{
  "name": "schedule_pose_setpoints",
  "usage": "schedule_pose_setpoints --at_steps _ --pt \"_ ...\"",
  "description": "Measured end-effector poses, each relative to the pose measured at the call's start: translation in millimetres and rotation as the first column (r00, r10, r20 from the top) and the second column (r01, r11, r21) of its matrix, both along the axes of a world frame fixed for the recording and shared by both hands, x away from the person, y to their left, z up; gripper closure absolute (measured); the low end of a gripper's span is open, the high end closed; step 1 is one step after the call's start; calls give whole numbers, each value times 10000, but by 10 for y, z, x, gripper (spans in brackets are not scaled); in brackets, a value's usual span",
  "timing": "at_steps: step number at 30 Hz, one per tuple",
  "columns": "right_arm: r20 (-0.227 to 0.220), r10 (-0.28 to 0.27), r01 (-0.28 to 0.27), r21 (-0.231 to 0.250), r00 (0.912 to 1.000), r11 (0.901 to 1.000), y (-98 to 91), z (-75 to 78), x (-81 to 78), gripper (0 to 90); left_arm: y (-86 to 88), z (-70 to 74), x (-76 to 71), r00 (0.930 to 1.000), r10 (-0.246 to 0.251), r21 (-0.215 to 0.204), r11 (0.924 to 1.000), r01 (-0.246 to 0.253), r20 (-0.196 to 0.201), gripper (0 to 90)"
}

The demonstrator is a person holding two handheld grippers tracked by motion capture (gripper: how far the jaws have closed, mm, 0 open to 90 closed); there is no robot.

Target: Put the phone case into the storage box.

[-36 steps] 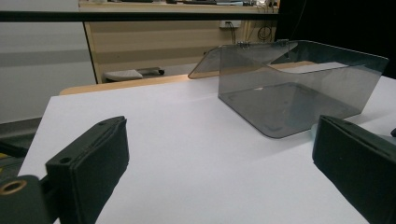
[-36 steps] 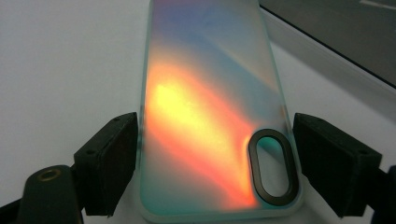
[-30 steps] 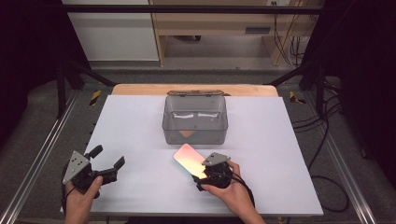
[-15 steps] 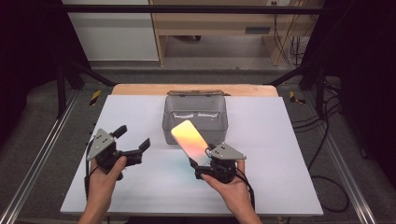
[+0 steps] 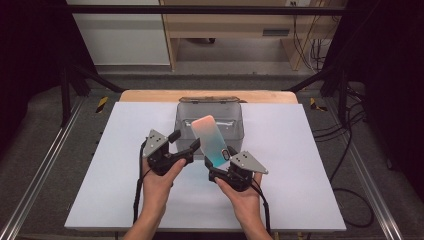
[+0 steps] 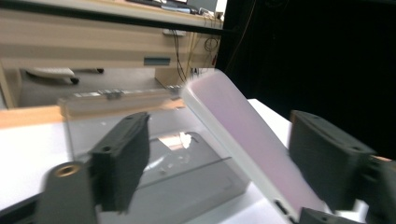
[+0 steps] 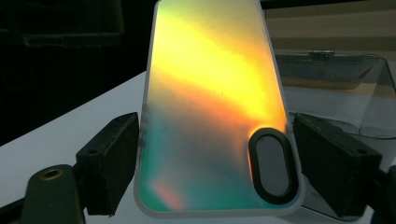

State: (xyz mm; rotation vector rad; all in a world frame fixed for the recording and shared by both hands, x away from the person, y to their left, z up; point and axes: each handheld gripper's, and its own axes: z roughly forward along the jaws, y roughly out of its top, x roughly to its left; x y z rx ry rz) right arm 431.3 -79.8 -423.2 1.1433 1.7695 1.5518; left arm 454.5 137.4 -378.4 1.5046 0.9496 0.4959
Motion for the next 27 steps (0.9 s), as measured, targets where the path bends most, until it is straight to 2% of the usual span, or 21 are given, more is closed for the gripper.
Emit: schedule_pose_setpoints --at_steps 2,7,11,15,18,24,27 --pt "104 -52 51 77 9999 10000 -7 14 -13 175 -59 -27 6 9994 -141 -241 9996 134 -305 327" --pt "177 -111 106 293 9998 9995 -22 30 -29 175 -106 -62 18 9975 -391 -532 9979 360 -589 466" --pt "187 -191 185 323 9996 9993 -13 20 -27 175 -120 -73 21 9955 -590 -794 9954 530 -747 523" --pt "67 -175 171 558 9998 9983 8 5 -28 175 -117 -78 31 9950 -541 -1035 9936 453 -836 585" --pt "11 -131 130 680 9999 9976 16 1 -30 175 -112 -102 52 9924 -586 -1439 9887 427 -1080 623" --pt "-284 -31 59 985 9996 9951 39 -38 -33 175 -123 -136 41 9934 -420 -1818 9831 221 -1064 693" --pt "-501 9 50 1174 9987 9931 54 -69 -31 176 -140 -138 24 9949 -364 -1813 9833 188 -945 718"
